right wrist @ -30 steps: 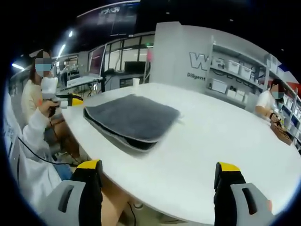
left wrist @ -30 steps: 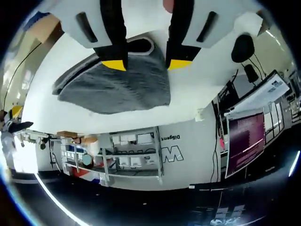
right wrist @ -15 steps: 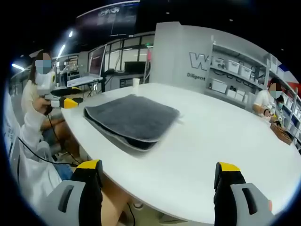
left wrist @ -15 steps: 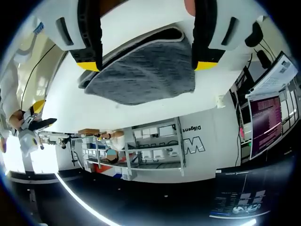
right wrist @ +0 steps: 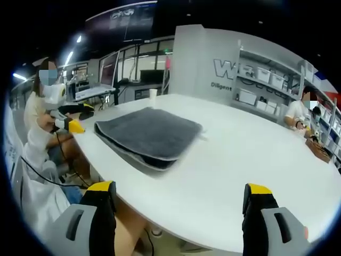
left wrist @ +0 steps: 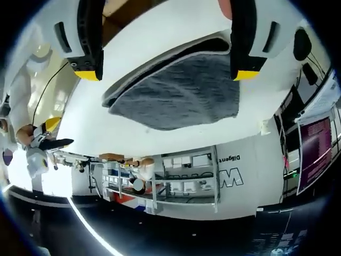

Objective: Open the folded towel by lifting each exposed corner and separating the folded layers until the towel lies flat within the target outline without major curled edges

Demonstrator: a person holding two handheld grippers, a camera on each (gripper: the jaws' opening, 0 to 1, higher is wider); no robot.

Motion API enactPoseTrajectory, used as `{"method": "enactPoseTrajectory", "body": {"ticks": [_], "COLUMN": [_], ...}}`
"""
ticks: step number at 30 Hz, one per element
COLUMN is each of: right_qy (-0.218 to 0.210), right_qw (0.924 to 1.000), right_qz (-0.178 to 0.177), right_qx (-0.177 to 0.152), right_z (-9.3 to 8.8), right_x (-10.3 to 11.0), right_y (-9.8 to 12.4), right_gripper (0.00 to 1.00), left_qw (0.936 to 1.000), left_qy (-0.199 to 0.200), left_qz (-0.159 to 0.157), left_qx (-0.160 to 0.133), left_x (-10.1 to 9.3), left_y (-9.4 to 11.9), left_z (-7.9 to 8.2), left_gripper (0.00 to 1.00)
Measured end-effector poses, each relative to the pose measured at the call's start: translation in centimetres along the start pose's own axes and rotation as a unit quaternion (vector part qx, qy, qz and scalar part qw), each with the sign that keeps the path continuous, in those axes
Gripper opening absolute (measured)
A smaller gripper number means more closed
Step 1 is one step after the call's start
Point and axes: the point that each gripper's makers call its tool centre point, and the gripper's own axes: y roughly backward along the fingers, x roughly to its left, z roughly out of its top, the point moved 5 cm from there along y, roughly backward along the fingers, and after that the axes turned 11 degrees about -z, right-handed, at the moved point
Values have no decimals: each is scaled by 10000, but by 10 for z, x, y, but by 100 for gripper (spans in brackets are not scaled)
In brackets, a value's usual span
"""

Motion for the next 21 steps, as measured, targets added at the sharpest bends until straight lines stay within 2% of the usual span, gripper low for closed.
{"method": "enactPoseTrajectory", "body": {"ticks": [3, 9, 13, 14, 15, 17, 21], "right_qy": [20, 79, 86, 86, 85, 85, 88], "right_qw": [10000, 10000, 10000, 9999, 9999, 9999, 9999], "right_qz": [-6, -38, -37, -41, -41, -45, -30], "right_qx": [21, -4, -26, -33, -37, -49, -68], "right_z": [-1, 1, 1, 1, 1, 1, 1], "right_x": [0, 0, 0, 0, -1, -1, -2], "right_y": [0, 3, 4, 4, 5, 5, 7], "right_gripper": [99, 99, 99, 99, 99, 99, 99], "left_qw": [9988, 9958, 9931, 9926, 9925, 9915, 9889], "left_qy": [88, -103, -588, -680, -696, -821, -1143], "left_qz": [-469, -911, -994, -978, -974, -993, -907], "left_qx": [100, -8, 219, 242, 241, 159, 269], "left_x": [-14, -35, -50, -56, -58, -65, -73], "left_y": [-19, -65, -103, -116, -119, -144, -176], "left_z": [-2, 11, 20, 23, 23, 29, 35], "left_gripper": [100, 100, 100, 100, 99, 98, 93]}}
